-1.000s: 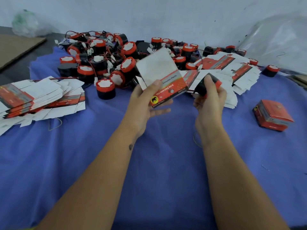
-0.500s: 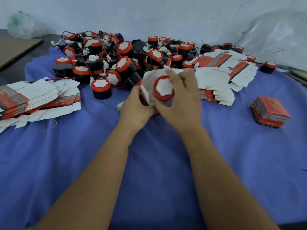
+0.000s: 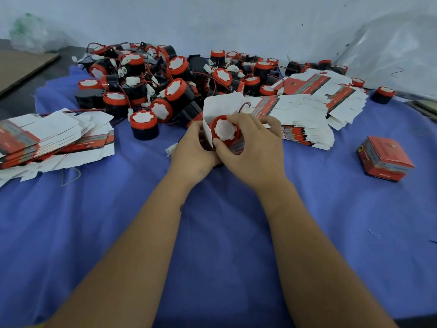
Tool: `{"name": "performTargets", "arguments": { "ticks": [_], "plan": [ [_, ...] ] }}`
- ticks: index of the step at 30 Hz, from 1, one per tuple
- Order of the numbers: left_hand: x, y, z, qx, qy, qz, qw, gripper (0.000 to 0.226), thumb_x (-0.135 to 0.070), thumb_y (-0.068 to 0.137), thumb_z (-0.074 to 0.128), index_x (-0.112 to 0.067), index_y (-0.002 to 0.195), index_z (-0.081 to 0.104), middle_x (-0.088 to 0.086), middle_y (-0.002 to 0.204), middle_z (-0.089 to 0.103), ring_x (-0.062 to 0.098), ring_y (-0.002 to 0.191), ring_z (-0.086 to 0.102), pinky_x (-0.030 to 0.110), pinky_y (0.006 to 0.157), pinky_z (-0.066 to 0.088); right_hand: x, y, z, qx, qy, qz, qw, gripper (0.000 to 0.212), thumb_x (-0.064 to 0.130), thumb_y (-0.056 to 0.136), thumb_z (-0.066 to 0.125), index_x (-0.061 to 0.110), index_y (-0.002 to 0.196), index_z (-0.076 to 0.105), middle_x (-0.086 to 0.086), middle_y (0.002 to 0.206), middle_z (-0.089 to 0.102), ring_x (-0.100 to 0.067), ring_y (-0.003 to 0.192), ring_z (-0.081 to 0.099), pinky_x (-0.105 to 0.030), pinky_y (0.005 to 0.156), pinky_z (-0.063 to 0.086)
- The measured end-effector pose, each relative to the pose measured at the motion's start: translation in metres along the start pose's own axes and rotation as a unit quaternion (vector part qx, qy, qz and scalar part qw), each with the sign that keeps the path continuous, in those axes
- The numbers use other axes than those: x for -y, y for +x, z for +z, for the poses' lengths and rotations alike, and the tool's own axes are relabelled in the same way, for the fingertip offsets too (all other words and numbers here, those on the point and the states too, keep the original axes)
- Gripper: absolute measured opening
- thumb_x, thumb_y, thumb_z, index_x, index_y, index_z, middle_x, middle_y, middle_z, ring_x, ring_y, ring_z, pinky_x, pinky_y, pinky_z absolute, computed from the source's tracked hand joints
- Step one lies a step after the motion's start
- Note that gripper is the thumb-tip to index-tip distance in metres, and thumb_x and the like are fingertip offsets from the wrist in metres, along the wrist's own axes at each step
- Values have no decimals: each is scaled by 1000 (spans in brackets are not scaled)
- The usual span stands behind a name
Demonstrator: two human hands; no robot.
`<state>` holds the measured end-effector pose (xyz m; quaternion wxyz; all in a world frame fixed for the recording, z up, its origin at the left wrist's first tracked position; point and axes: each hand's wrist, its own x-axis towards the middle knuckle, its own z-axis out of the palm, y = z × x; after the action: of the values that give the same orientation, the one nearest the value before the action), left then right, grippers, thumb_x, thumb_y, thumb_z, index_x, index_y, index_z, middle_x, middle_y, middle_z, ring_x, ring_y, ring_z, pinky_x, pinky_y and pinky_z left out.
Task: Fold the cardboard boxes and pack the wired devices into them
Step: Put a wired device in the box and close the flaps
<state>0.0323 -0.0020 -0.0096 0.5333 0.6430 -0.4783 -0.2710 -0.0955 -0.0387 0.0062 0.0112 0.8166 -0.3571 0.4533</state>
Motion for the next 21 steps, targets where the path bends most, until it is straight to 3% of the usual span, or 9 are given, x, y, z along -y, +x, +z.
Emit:
{"name": "performTargets", "arguments": {
  "ticks": [3, 6, 12, 16, 21],
  "plan": [
    [1, 1, 0, -2, 5, 7, 1000, 57, -3, 77, 76, -25, 123, 51, -9, 108, 66, 15, 104, 63, 44, 93, 55, 1, 2, -1, 26, 5, 3, 1000, 44, 40, 79, 67, 15, 115, 62, -1, 122, 59, -19, 110, 55, -35, 105, 30],
    [2, 2, 0, -1, 12, 16, 1000, 59, -4, 78, 76, -24, 126, 50, -11, 108, 65, 13, 104, 63, 41, 93, 55, 2, 1, -1, 27, 0, -2, 1000, 43, 39, 79, 67, 16, 115, 61, 2, 112, 64, -20, 100, 57, -36, 100, 32],
    [2, 1, -1, 4, 7, 16, 1000, 59, -11, 77, 79, -33, 121, 46, -20, 103, 61, 6, 102, 62, 26, 88, 53, 3, 2, 3, -41, -84, -43, 995, 40, 48, 81, 70, 11, 97, 68, -3, 91, 69, -23, 79, 59, -35, 92, 31],
    [1, -1, -2, 7, 7, 17, 1000, 62, -12, 77, 80, -29, 127, 47, -16, 108, 61, 12, 106, 62, 31, 92, 54, 2, 3, 5, -48, -120, -47, 991, 45, 55, 83, 66, 11, 91, 67, -3, 85, 69, -23, 73, 63, -37, 93, 27],
    [0, -2, -1, 7, -2, 16, 1000, 71, -19, 74, 84, -29, 133, 44, -14, 113, 60, 15, 106, 62, 42, 95, 54, 0, 4, 7, -14, -112, -3, 994, 44, 49, 94, 42, 16, 85, 69, 3, 84, 68, -20, 81, 61, -35, 89, 24]
  ]
}}
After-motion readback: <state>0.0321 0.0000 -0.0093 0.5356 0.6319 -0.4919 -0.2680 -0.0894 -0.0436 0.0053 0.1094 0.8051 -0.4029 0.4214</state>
